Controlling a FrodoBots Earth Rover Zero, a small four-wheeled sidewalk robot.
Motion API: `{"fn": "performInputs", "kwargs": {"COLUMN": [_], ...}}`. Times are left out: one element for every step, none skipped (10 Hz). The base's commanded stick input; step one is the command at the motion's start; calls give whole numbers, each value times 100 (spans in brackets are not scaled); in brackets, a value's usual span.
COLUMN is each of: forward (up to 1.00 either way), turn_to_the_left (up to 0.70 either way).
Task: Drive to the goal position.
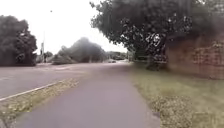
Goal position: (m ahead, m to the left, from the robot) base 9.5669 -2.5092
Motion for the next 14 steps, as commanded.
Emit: {"fn": "performInputs", "kwargs": {"forward": [100, 100, 100, 100, 100, 100, 100, 100, 100, 100, 100, 100, 100, 100], "turn_to_the_left": [0, 0, 0, 0, 0, 0, 0, 0, 0, 0, 0, 0, 0, 0]}}
